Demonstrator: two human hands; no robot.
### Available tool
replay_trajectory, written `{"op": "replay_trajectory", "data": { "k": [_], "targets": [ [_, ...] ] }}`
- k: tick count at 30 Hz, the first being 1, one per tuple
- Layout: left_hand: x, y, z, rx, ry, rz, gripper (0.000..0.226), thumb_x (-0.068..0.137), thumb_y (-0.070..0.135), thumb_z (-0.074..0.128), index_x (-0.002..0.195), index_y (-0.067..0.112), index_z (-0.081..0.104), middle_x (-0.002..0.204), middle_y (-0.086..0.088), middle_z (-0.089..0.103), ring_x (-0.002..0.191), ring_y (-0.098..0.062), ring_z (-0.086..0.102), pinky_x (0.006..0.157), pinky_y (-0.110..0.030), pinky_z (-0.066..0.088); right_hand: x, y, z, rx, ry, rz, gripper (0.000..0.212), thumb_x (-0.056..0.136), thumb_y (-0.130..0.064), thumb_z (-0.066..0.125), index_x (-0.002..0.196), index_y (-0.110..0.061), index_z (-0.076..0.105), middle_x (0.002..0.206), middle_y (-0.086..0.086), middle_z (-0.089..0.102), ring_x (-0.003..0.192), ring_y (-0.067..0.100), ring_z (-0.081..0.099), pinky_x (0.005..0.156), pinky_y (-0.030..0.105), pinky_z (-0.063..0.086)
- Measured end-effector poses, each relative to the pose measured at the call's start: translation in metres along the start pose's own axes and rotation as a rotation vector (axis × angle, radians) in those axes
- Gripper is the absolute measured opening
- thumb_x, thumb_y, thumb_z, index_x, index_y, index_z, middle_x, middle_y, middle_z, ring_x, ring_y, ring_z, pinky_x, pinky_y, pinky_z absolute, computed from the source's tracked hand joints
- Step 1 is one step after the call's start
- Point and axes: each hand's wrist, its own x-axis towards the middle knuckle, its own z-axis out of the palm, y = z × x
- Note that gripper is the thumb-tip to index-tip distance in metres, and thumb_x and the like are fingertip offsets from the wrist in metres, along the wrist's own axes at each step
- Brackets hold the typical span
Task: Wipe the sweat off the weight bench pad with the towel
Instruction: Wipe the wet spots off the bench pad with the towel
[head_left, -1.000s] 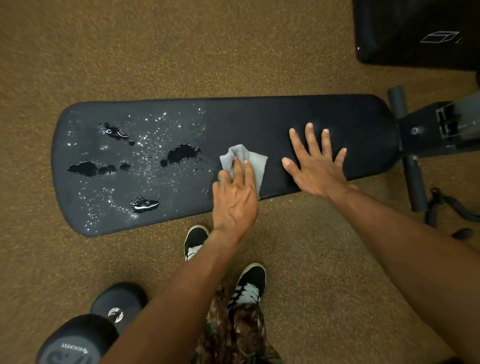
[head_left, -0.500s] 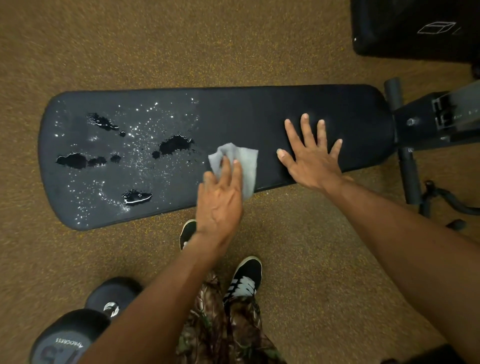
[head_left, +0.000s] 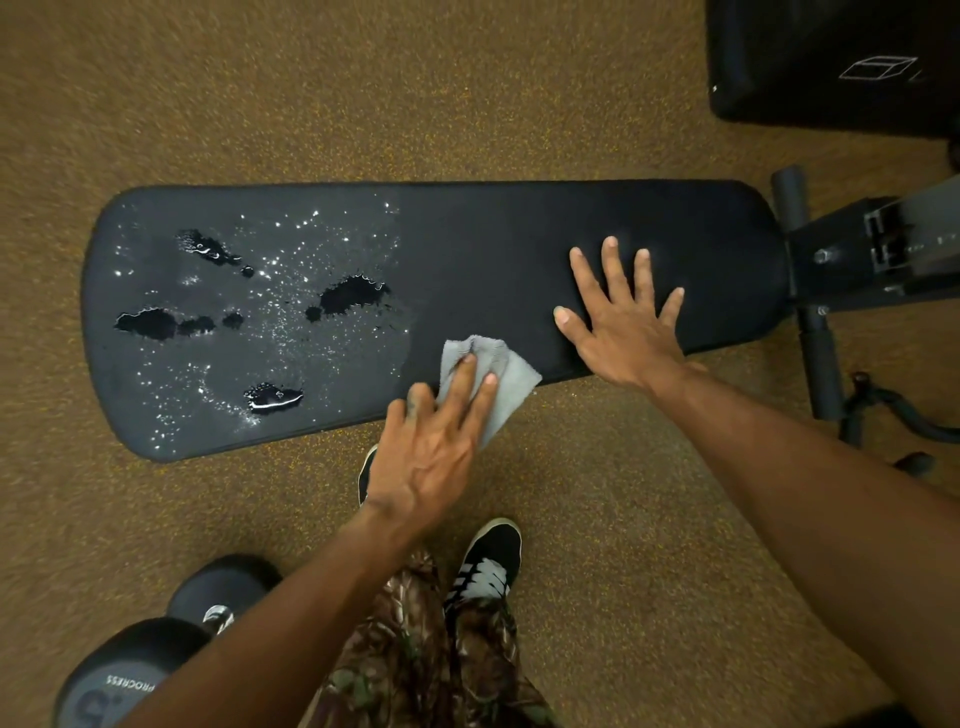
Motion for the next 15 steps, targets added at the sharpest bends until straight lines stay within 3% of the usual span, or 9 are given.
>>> {"op": "replay_trajectory", "data": {
  "k": [5, 10, 15],
  "targets": [
    [0.017, 0.027, -0.007, -0.090, 0.005, -0.040, 0.069, 0.092, 0.013, 0.017, 0.156, 0.012, -0.010, 0.164, -0.016, -0.016, 0.111, -0.031, 0.039, 0.089, -0.041, 0.041, 0.000, -0.001, 0.001, -0.017, 0.001, 0.005, 0.066, 0.096, -0.067, 0.015, 0.150, -0.047, -0.018, 0.160, -0.009, -0.028, 0.146, 0.029, -0.028, 0.111, 0.070, -0.009],
    [0.044, 0.057, -0.015, -0.112, 0.042, 0.058, 0.066, 0.102, 0.022, 0.031, 0.158, 0.011, -0.003, 0.165, -0.015, -0.008, 0.116, -0.034, 0.040, 0.091, -0.046, 0.040, -0.002, 0.000, -0.002, -0.004, -0.008, -0.007, 0.064, 0.098, -0.065, 0.017, 0.150, -0.048, -0.017, 0.160, -0.010, -0.029, 0.146, 0.029, -0.027, 0.112, 0.070, -0.008],
    [0.020, 0.023, -0.007, -0.042, -0.006, 0.061, 0.072, 0.100, 0.020, 0.029, 0.156, 0.019, -0.015, 0.165, -0.010, -0.017, 0.110, -0.032, 0.037, 0.089, -0.043, 0.037, -0.002, 0.000, -0.004, 0.002, -0.024, -0.005, 0.065, 0.097, -0.066, 0.018, 0.150, -0.048, -0.016, 0.161, -0.010, -0.027, 0.147, 0.028, -0.027, 0.113, 0.069, -0.007]
  ]
}}
